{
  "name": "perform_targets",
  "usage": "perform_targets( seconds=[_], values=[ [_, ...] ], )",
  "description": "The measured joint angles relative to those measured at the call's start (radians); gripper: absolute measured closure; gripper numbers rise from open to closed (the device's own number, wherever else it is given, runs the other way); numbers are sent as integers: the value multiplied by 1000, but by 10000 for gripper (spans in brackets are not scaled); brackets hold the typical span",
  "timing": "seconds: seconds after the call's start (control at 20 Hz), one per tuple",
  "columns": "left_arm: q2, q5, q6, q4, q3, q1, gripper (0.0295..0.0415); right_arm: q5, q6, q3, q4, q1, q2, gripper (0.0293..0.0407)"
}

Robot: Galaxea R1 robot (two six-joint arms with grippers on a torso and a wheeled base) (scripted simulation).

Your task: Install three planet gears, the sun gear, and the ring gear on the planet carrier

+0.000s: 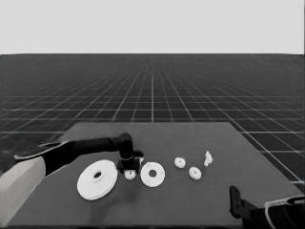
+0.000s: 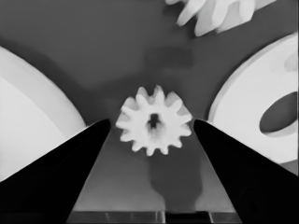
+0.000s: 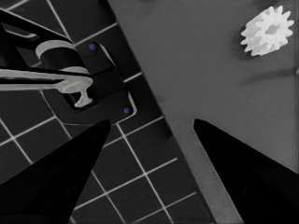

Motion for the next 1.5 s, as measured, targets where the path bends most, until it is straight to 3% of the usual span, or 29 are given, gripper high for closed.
perform_targets(
  seconds=[0.3,0.4,0.8,0.9,1.05,1.3,1.5],
  values=[
    [9,-14,13,17,-27,20,326,0,0,0,0,0,0,315],
    [9,-14,13,17,-28,20,397,0,0,0,0,0,0,315],
    [9,-15,14,17,-28,20,398,0,0,0,0,0,0,315],
    [-27,48,-48,-96,86,-103,398,0,0,0,0,0,0,315],
    [-33,64,-61,-154,108,-167,398,0,0,0,0,0,0,315],
    [-33,67,-62,-169,110,-181,398,0,0,0,0,0,0,315],
    [159,103,-265,-149,125,-167,398,0,0,0,0,0,0,315]
  ],
)
